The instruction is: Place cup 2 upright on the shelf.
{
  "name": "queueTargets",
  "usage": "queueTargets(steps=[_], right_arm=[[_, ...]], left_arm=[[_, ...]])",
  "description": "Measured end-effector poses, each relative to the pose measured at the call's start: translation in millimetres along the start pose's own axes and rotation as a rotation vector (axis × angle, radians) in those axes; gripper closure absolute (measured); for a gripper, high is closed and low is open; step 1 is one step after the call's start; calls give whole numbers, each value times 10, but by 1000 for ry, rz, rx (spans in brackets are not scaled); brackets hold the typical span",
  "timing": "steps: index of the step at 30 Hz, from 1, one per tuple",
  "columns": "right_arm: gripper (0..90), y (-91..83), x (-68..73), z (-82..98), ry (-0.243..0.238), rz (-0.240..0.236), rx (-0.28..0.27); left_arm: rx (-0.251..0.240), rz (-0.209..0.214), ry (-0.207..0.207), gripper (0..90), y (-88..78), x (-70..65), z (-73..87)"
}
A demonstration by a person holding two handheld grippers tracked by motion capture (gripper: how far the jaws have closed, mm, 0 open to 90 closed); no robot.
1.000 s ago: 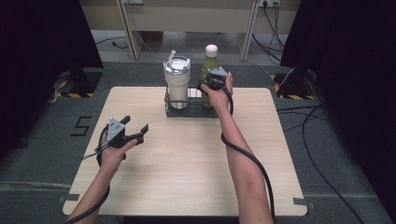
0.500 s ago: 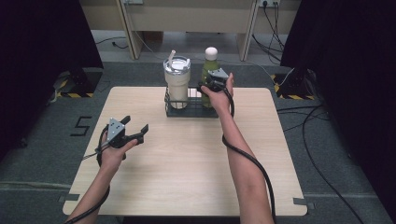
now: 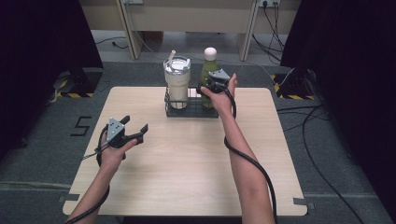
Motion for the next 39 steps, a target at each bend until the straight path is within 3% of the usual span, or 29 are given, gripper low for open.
queueTargets(steps=[11,22,39], right_arm=[[67,-134,1,43,9,-23,-6],[68,-357,6,80,-17,-33,-25],[68,-671,-39,284,-19,-40,-22]], left_arm=[[0,-5,-1,141,-9,16,0],[3,-8,2,141,-4,10,9],[-1,-9,4,141,-20,2,-18]])
Point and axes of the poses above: each handheld gripper's, and its own axes: y roughly forward along the jaws, z roughly out of its underside, x roughly to its left, the point moved 10 cm from there along y, roughly forward along the jaws, and after that the axes turned 5 degrees about -y, right-handed, at the moved point
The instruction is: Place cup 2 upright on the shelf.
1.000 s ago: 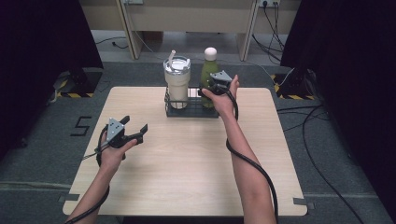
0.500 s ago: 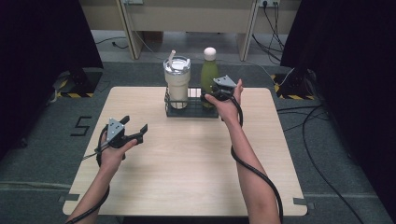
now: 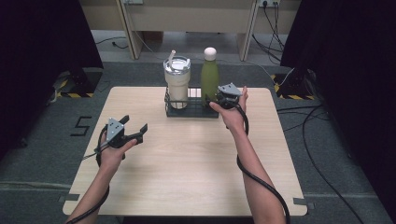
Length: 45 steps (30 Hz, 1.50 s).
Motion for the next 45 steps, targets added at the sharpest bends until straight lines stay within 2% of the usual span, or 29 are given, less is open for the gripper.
queueTargets(steps=[11,26,45], right_arm=[[66,-212,-13,164,5,1,-1],[74,-438,-159,420,25,22,17],[93,-723,-224,674,38,35,30]], left_arm=[[-2,2,0,141,-5,-15,-5],[-2,1,1,141,-9,-29,-7],[-1,4,8,141,-16,-58,-13]])
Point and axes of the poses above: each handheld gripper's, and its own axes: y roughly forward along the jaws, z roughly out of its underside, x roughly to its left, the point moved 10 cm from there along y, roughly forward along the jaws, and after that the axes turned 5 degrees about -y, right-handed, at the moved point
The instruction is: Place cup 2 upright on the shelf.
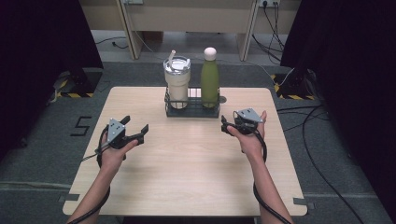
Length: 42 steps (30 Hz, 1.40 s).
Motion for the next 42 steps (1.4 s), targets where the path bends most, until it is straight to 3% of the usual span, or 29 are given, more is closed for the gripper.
queueTargets(steps=[26,28,31,42], right_arm=[[111,-414,-295,325,33,63,-4],[112,-449,-288,356,61,51,-6],[112,-499,-297,401,33,69,-6],[116,-607,-271,544,31,69,2]], left_arm=[[2,2,2,141,-13,-36,10],[2,1,2,141,-21,-34,11],[2,-1,1,141,-28,-28,9],[-1,1,3,141,-34,-48,-4]])
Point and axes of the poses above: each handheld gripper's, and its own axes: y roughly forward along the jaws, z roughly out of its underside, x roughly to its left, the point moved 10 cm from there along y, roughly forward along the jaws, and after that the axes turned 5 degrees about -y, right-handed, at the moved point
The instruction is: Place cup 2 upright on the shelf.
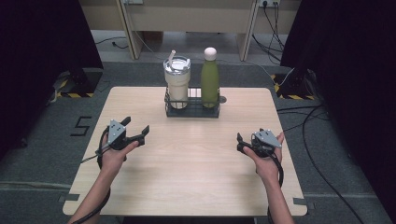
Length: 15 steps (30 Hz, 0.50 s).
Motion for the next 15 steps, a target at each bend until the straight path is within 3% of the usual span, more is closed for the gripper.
queueTargets(steps=[6,15], right_arm=[[117,-42,36,98,-19,0,6],[120,-55,32,172,-6,0,21]], left_arm=[[-1,3,0,141,-5,-8,-7],[1,8,1,141,-3,-26,-3]])
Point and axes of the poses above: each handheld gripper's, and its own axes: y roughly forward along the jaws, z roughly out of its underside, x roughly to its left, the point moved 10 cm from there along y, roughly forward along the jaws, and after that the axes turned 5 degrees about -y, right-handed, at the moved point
